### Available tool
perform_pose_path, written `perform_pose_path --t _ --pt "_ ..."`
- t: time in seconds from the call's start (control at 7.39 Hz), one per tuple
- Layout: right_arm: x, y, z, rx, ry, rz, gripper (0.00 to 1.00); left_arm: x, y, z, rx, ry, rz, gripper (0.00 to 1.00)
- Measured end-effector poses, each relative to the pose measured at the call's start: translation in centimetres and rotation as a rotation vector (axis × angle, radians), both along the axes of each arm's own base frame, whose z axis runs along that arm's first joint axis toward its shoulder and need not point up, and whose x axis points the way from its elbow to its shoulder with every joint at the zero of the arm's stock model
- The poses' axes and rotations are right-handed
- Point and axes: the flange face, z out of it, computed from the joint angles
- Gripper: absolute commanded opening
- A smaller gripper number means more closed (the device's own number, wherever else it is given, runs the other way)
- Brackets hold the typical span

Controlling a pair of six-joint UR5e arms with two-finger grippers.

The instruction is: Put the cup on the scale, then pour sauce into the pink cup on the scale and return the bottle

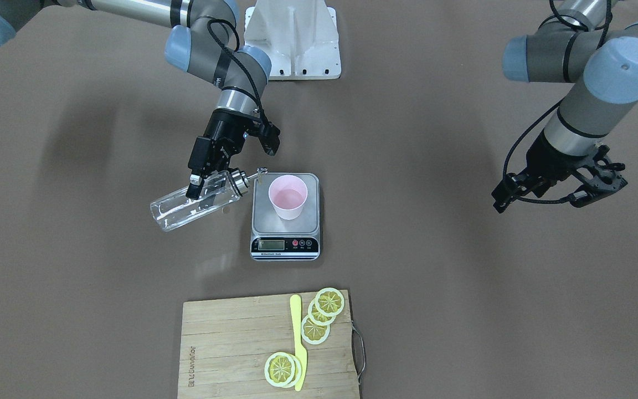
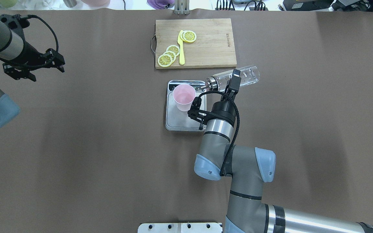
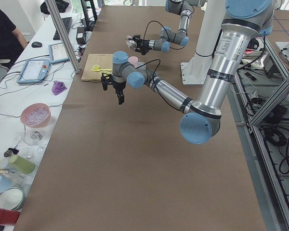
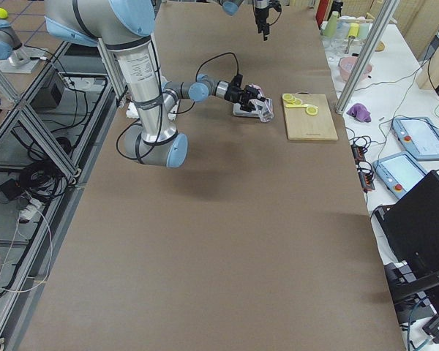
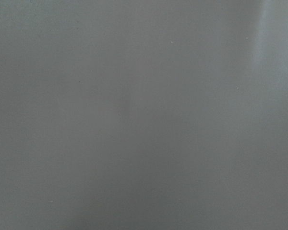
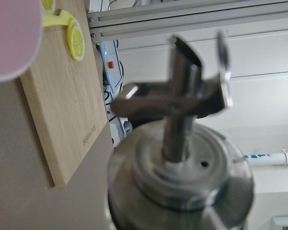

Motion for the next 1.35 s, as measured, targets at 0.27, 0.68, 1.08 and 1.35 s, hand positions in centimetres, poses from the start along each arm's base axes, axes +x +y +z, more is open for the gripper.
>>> perform_pose_path --t 0.27,0.68,1.08,1.35 --pt "-0.9 -0.6 -0.5 0.007 0.01 0.008 0.0 0.1 -0.4 0.9 0.002 0.001 -0.002 0.99" --pt "-1.4 -1.5 0.5 0.045 0.061 0.034 0.0 -0.1 -0.9 1.7 0.003 0.003 -0.009 0.99" --pt "-1.8 -2.0 1.3 0.086 0.106 0.054 0.0 -1.4 -1.6 1.8 0.006 0.017 -0.024 0.99" --pt "-1.9 -2.2 1.6 0.099 0.119 0.06 0.0 -1.9 -1.8 1.9 0.0 0.024 -0.025 0.99"
